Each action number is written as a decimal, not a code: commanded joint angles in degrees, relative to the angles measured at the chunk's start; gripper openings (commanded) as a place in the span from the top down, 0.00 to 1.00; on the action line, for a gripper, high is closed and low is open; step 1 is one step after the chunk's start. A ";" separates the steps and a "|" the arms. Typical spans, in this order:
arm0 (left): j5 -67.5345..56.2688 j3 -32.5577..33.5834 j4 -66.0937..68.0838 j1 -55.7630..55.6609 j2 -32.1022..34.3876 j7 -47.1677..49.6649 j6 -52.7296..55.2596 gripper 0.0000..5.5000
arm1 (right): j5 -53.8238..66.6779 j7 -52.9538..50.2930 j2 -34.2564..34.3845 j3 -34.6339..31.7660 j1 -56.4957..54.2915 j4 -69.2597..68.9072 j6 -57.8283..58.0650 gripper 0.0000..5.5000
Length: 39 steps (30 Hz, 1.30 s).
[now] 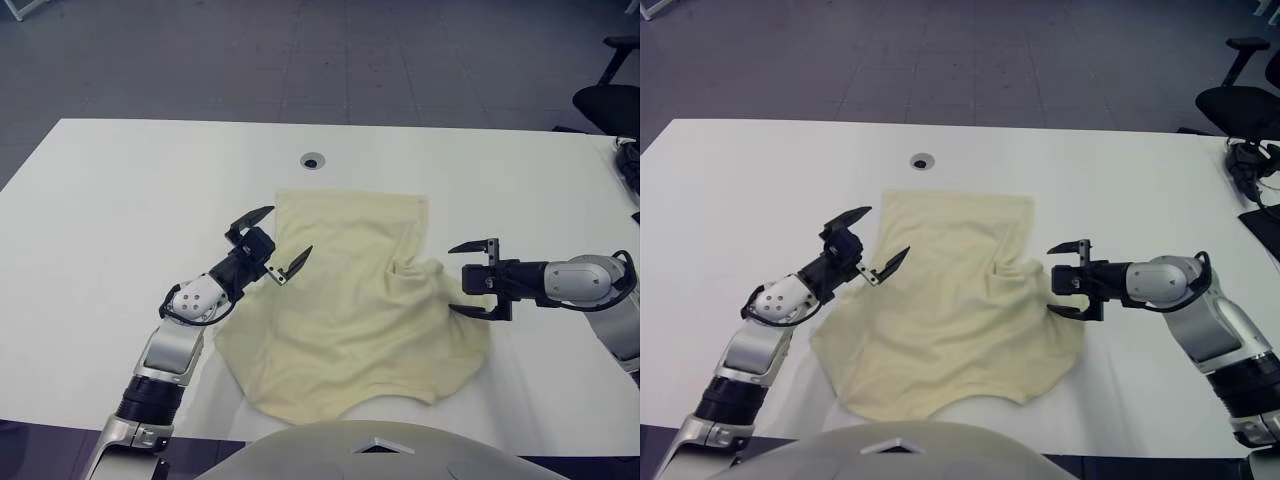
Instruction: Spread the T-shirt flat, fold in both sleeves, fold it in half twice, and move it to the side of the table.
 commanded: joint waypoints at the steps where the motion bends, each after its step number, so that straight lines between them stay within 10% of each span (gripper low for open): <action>1: 3.06 0.22 3.13 -1.75 -1.18 2.42 -1.59 0.02 | -0.92 1.83 -2.02 0.32 6.86 2.63 1.68 0.02; 20: 6.50 2.06 7.43 -3.92 -2.37 6.03 -9.33 0.02 | 14.99 -0.44 7.60 -10.20 -7.47 -5.88 10.83 0.02; 30: 8.20 3.34 11.65 -6.26 -1.77 6.84 -13.47 0.02 | -6.62 -28.94 37.36 6.04 -31.55 38.93 -3.55 0.02; 39: 9.87 4.80 8.12 -2.88 -0.90 8.91 -15.25 0.02 | -13.82 -48.63 45.77 8.19 -40.21 68.58 -13.53 0.02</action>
